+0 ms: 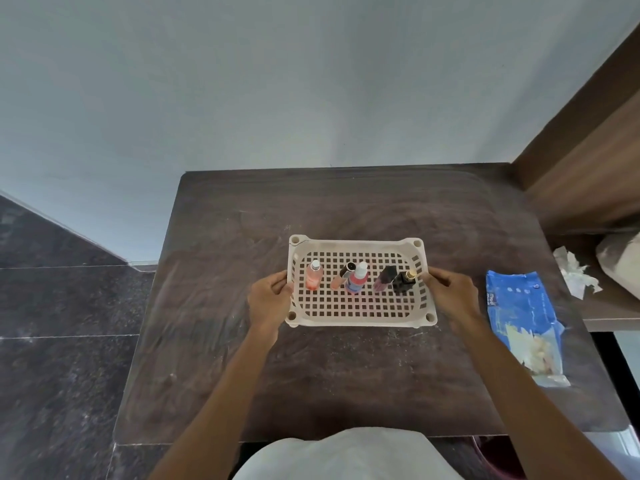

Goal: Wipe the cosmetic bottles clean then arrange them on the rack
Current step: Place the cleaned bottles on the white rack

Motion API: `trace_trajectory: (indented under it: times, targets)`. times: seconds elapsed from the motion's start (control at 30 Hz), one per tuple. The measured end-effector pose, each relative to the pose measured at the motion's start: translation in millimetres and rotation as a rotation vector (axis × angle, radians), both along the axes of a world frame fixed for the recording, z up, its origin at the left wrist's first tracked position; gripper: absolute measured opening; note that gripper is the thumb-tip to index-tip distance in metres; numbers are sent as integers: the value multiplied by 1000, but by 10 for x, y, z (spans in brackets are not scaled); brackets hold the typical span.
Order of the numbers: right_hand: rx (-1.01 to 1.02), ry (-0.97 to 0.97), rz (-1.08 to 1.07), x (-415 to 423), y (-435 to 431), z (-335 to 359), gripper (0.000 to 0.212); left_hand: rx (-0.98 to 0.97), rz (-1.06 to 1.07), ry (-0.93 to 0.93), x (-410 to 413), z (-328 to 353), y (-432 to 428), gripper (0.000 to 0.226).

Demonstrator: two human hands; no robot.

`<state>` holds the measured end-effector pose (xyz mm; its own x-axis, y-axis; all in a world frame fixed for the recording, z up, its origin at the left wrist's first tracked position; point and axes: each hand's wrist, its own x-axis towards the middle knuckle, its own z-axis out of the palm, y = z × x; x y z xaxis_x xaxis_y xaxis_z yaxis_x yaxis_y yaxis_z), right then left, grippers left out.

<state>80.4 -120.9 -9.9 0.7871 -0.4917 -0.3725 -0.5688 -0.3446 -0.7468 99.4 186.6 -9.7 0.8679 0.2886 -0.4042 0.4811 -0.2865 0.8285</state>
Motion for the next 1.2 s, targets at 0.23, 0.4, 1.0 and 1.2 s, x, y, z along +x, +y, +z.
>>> trace_trajectory:
  times: [0.23, 0.4, 1.0, 1.2]
  targets:
    - [-18, -12, 16, 35, 28, 22, 25, -31, 36, 43, -51, -79, 12, 34]
    - [-21, -21, 15, 28, 48, 34, 26, -34, 49, 55, -67, -89, 19, 34]
    - [-319, -271, 75, -60, 116, 261, 31, 190, -7, -94, -269, 68, -37, 37]
    - [-709, -498, 407, -108, 442, 403, 44, 791, -259, -663, -337, 99, -83, 52]
